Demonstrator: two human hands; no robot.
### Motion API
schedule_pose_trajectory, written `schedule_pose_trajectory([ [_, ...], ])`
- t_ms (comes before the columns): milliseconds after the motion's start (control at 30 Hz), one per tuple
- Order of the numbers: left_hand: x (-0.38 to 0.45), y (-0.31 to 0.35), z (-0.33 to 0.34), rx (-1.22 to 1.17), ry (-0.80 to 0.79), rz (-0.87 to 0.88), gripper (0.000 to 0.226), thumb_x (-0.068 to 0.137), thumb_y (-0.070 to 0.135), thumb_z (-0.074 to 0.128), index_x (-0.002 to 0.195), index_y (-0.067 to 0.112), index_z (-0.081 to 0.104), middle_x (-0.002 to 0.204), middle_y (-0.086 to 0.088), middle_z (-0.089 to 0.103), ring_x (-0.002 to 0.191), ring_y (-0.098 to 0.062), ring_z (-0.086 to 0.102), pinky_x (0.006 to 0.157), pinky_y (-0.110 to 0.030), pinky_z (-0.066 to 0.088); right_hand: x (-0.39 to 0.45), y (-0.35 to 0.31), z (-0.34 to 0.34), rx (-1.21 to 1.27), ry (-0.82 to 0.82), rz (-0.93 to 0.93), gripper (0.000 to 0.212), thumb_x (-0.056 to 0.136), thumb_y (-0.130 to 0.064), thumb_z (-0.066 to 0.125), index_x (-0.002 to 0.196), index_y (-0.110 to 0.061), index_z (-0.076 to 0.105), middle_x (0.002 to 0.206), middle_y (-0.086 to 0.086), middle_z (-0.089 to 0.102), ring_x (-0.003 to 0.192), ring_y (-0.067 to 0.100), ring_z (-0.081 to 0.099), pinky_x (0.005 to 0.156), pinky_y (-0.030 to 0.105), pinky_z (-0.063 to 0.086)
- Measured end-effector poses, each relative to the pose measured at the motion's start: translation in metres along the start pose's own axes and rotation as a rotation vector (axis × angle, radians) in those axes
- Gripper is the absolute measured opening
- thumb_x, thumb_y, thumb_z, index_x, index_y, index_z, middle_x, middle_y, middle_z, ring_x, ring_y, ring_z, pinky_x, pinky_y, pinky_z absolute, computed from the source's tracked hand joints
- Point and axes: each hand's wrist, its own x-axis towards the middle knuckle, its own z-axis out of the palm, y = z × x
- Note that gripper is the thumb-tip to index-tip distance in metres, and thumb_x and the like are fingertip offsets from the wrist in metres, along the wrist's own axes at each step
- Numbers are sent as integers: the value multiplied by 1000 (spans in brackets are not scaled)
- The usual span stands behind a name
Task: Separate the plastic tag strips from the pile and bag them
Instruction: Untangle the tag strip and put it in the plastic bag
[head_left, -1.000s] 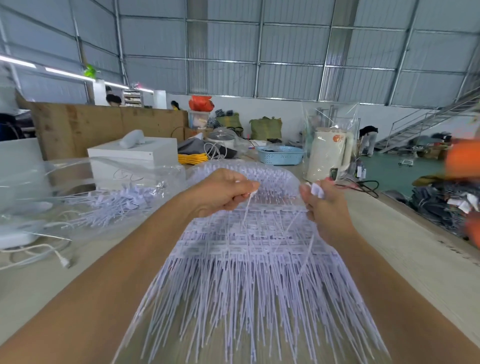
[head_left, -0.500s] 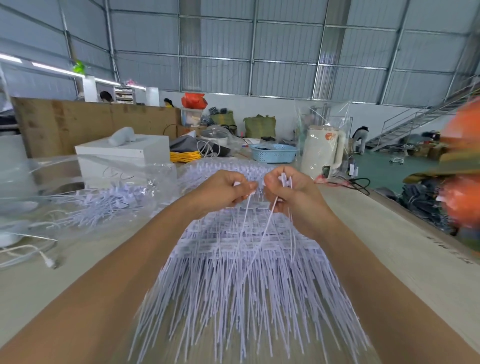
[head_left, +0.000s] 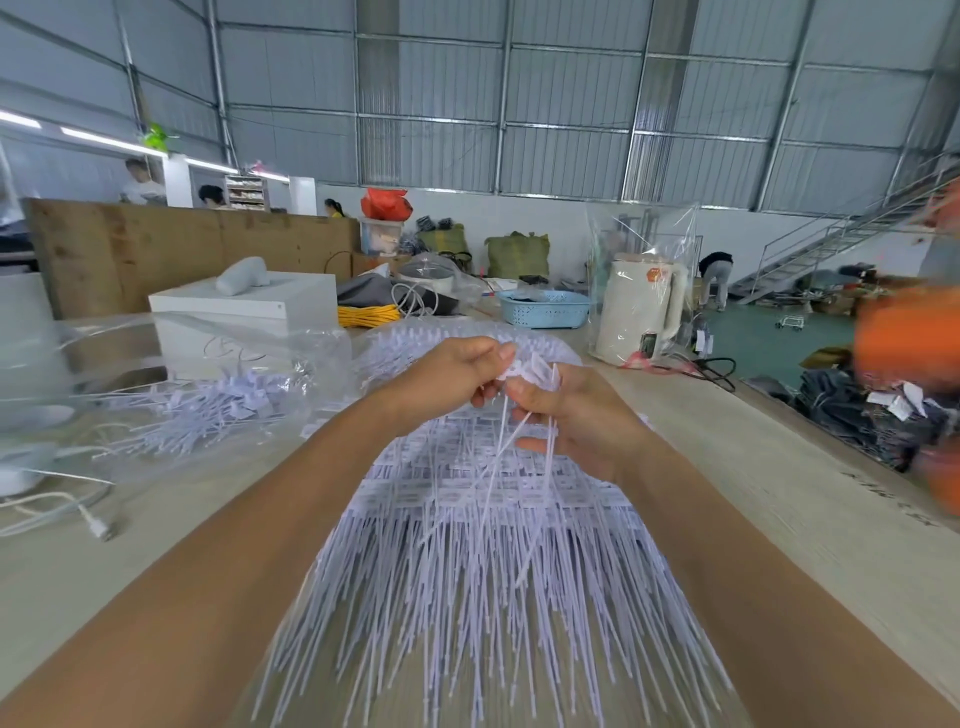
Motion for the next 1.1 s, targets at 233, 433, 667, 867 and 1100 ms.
schedule_pose_trajectory([
  [233,-1,5,12,10,-13,-84,29,97,45,37,101,24,57,79,13,58,74,6,53,69,-10,39,2,2,8,230,-127,-72,12,87,3,58,96,-2,61,70,4,70,62,20,68,72,41,59],
  [433,-14,9,21,-112,86,-141,39,92,54,37,110,21,47,95,-2,60,82,-15,62,83,-37,53,6,1,12,389,75,-103,14,87,8,55,101,7,57,74,14,66,59,19,67,60,33,59],
  [667,-31,9,50,-310,-6,-261,21,95,17,54,111,5,50,74,-8,63,47,-7,60,51,-21,54,14,11,22,368,522,-233,17,94,-5,53,109,-6,44,68,6,60,59,11,68,46,25,52],
  [867,-29,6,41,243,97,-78,26,95,10,48,75,0,63,71,-5,65,51,-3,53,52,-19,42,19,19,27,-118,528,-268,25,88,-20,65,103,-8,49,80,1,58,61,2,60,48,18,46],
  [1100,-39,-5,17,613,178,-14,26,92,8,49,69,6,60,65,-3,49,69,-22,48,64,-31,41,12,27,38,-175,245,-173,16,94,-30,54,91,-15,56,84,6,64,70,15,61,59,25,50],
])
